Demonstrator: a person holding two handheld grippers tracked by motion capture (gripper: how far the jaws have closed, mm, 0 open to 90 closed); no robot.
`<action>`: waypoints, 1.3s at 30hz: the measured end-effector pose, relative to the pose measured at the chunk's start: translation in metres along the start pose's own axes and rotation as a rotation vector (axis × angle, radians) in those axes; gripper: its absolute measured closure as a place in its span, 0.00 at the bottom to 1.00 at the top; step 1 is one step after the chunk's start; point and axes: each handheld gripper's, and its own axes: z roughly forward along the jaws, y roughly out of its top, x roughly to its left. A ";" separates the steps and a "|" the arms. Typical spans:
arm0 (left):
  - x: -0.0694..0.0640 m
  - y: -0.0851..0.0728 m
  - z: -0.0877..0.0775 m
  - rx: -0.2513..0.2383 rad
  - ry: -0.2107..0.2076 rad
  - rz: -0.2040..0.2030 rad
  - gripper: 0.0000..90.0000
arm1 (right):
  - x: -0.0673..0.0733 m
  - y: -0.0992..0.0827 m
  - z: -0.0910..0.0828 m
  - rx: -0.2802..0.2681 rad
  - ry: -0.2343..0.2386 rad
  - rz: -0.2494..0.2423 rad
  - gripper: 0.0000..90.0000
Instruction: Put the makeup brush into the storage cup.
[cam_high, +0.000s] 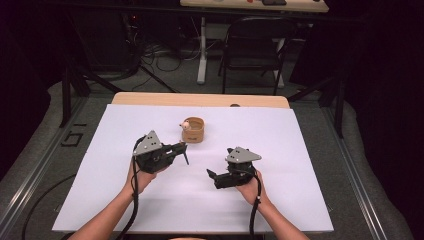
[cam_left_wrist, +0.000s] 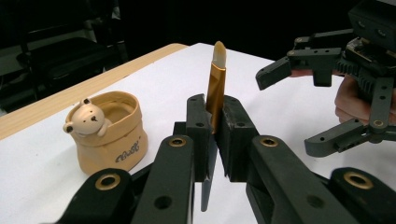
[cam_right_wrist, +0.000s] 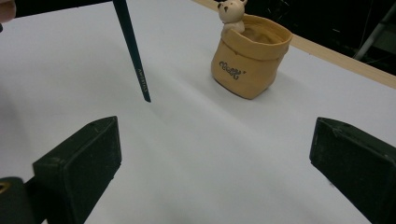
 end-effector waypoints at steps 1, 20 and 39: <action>0.001 0.000 0.000 -0.001 -0.001 0.000 0.93 | -0.001 -0.001 0.000 0.001 -0.004 -0.004 0.01; 0.011 0.002 -0.002 0.016 0.043 0.023 0.93 | -0.014 -0.010 -0.020 -0.047 -0.035 0.031 0.00; 0.020 0.004 -0.001 0.030 0.062 0.030 0.93 | -0.028 -0.035 -0.046 -0.039 -0.081 0.035 0.00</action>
